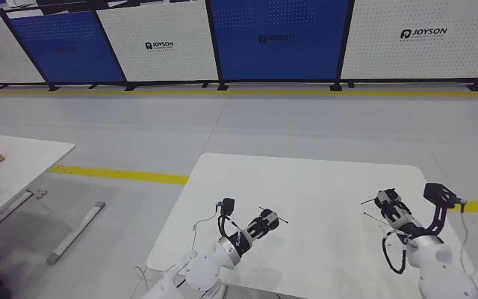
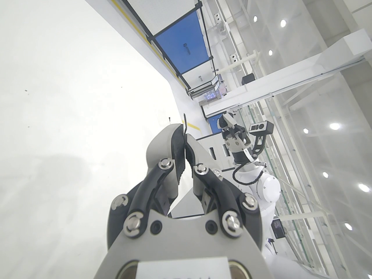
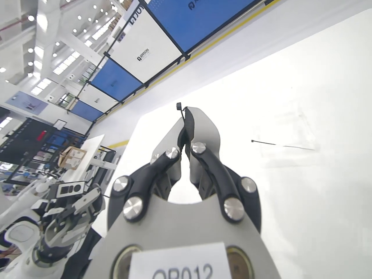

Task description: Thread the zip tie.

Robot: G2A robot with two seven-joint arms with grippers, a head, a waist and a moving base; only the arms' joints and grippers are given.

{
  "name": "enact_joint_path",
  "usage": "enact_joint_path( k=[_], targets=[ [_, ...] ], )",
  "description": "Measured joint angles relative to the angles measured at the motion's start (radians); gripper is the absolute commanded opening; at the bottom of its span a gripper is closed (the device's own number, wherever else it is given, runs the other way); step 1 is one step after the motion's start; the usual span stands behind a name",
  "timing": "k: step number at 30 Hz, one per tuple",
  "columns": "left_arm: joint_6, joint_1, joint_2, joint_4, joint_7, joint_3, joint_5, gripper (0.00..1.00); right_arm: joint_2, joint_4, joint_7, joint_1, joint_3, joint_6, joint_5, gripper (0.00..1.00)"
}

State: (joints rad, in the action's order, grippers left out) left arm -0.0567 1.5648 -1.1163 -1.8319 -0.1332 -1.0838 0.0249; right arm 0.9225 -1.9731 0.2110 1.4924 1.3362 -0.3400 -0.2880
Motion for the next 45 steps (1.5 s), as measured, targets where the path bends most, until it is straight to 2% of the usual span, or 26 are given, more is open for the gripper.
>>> enact_joint_path(
  k=[36, 42, 45],
  targets=[
    [0.0, 0.0, 0.0, 0.0, 0.0, 0.0, 0.0, 0.0, 0.002, 0.002, -0.001, 0.002, -0.002, 0.003, 0.009, 0.0],
    [0.0, 0.0, 0.0, 0.0, 0.0, 0.0, 0.0, 0.0, 0.029, -0.034, -0.149, 0.056, -0.049, 0.0, 0.083, 0.0],
    [0.0, 0.0, 0.0, 0.0, 0.0, 0.0, 0.0, 0.0, 0.045, -0.063, -0.241, 0.099, -0.102, 0.0, 0.07, 0.0]
  ],
)
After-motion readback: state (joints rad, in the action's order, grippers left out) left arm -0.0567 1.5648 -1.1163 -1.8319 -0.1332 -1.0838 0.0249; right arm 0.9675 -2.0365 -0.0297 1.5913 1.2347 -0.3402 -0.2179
